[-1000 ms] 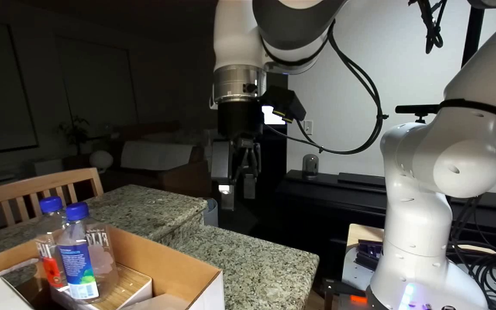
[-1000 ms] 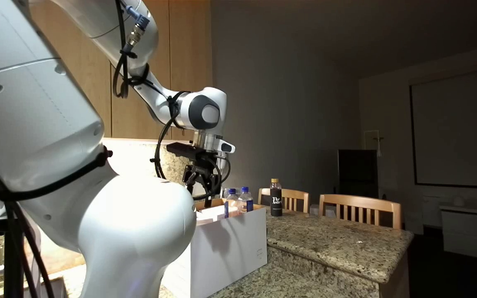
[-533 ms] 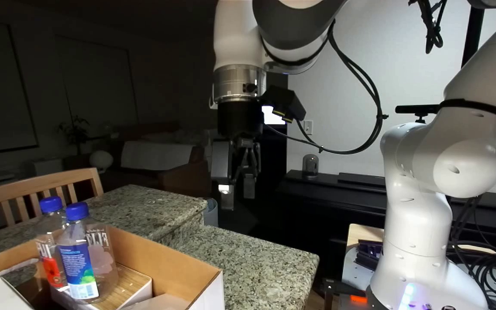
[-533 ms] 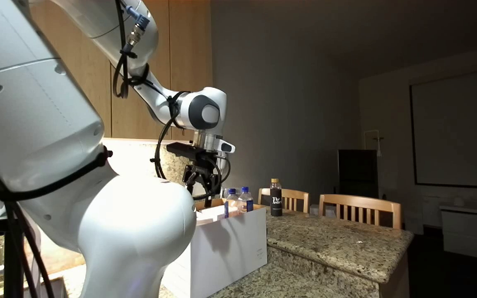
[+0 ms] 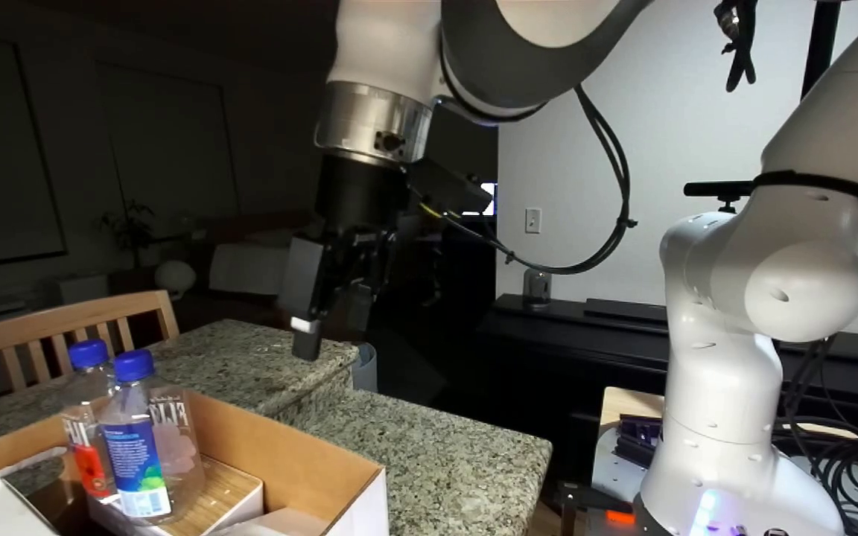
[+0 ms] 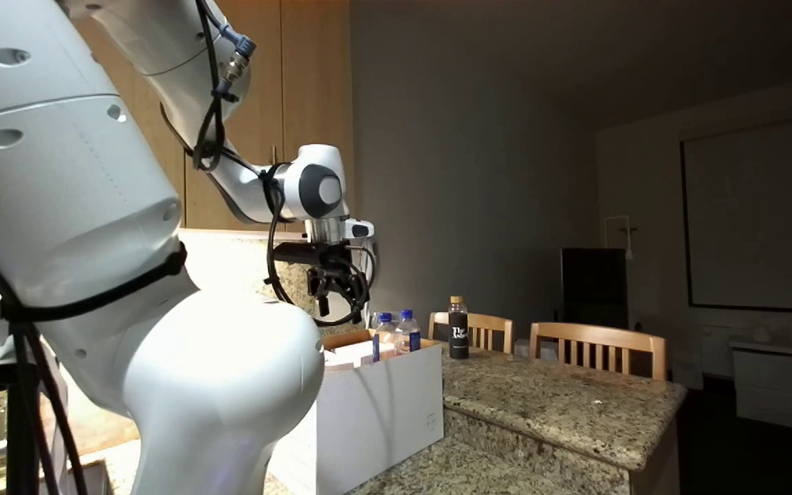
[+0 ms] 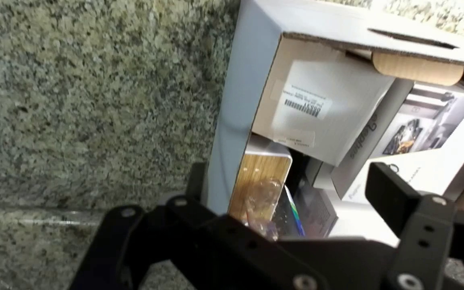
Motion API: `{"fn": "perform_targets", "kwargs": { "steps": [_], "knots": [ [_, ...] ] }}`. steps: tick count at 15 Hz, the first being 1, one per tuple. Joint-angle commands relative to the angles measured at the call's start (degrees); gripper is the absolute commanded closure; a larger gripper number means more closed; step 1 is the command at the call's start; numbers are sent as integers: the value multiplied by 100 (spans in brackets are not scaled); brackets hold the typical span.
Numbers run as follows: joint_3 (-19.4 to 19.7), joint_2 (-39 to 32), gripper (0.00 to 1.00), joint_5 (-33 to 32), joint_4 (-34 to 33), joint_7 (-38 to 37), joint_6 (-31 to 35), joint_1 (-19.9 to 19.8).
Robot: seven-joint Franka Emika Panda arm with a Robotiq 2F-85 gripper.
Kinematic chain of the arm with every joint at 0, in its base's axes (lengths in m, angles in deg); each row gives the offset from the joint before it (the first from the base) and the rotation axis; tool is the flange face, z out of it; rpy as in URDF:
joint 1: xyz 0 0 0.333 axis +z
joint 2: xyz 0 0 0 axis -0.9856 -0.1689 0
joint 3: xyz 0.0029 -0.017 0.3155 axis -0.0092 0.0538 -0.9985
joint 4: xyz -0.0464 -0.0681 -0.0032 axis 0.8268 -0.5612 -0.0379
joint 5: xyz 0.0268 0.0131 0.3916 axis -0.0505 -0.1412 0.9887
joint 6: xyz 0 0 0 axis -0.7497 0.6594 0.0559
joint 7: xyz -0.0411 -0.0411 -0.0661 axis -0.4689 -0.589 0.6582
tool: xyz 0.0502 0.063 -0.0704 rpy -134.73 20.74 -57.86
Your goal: Remove the water bottles from the white storage box.
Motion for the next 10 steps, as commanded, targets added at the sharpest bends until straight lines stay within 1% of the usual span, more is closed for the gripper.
{"fn": "perform_targets", "kwargs": {
  "steps": [1,3,5,6,8,10],
  "knots": [
    [-635,-676,0,-1149,-605,-806,520,-508],
    [-939,-997,0,-1901,-999,-1341,572,-834],
    [-1108,-1344,0,-2516,-1415,-1765,464,-1054],
    [-1132,-1553,0,-2731,-1646,-1910,381,-1104],
    [-1109,-2015,0,-3046,-2088,-2126,281,-1093],
    [-964,-2506,0,-3077,-2538,-2123,135,-902]
  ]
}}
